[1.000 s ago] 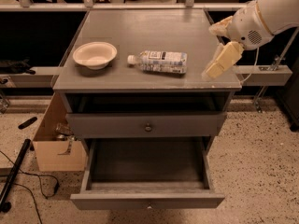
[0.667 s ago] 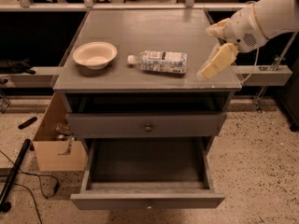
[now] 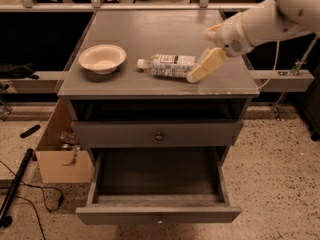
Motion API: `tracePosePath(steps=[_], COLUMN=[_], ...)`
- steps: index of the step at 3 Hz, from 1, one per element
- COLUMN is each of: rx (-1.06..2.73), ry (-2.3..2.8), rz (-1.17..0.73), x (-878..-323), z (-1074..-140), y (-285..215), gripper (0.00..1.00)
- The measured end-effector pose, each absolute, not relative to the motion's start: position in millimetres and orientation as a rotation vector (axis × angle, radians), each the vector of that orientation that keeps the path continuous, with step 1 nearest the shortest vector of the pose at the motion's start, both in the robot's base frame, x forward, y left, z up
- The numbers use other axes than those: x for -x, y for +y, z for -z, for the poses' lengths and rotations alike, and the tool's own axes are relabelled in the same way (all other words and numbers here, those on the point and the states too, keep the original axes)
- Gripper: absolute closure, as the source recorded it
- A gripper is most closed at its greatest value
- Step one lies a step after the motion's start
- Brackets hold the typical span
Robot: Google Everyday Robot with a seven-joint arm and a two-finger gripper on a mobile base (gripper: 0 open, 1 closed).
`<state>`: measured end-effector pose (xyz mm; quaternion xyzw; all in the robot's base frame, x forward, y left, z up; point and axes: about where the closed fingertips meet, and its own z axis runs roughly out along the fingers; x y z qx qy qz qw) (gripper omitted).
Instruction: Place blue plastic bottle into middle drawer
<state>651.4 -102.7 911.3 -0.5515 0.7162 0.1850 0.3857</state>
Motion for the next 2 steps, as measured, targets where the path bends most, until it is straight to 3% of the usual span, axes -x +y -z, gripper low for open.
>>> tracePosePath(steps=[2], rx=[1.414], ry=[1.829], rz=[-0.449], x=[-702], z=[-896], y=[-96], gripper=[0.00])
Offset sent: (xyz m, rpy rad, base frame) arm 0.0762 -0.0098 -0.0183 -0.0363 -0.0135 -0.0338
